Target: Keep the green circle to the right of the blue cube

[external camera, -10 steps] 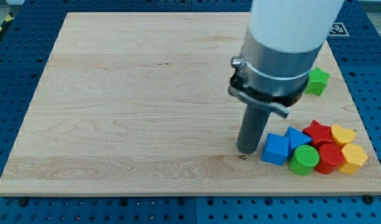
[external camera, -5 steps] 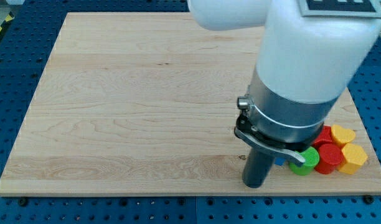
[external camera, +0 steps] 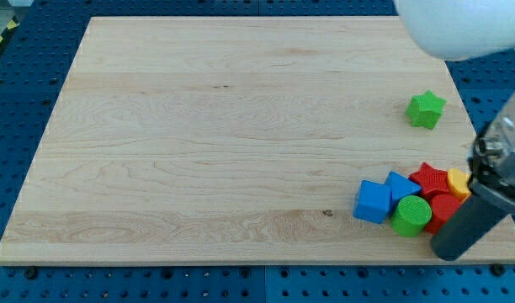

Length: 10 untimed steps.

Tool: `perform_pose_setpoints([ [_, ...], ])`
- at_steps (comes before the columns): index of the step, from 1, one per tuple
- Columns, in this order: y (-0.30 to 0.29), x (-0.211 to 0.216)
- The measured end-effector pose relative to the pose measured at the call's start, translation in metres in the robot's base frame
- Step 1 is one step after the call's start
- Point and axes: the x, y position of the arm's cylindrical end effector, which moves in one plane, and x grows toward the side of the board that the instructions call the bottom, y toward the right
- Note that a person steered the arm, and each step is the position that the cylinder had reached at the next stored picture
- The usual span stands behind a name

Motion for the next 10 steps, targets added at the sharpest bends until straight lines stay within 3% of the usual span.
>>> perform_pose_setpoints([
  [2, 0.022, -0.001],
  [5, -0.01, -0.016],
  [8, 0.014, -0.019],
  [10, -0.02, -0.025],
])
